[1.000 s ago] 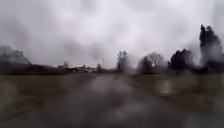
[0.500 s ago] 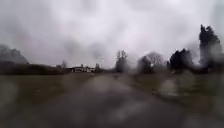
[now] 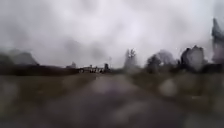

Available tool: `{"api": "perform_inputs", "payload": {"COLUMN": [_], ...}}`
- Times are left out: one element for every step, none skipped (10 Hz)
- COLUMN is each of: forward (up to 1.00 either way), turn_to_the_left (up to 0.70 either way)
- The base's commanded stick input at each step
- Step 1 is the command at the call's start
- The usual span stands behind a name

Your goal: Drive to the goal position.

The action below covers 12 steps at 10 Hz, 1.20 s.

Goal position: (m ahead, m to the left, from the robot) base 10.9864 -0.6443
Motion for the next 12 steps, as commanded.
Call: {"api": "perform_inputs", "payload": {"forward": [1.00, 1.00, 1.00, 1.00, 1.00, 1.00, 1.00, 1.00, 1.00, 1.00, 1.00, 1.00], "turn_to_the_left": [0.00, 0.00, 0.00, 0.00, 0.00, 0.00, 0.00, 0.00, 0.00, 0.00, 0.00, 0.00]}}
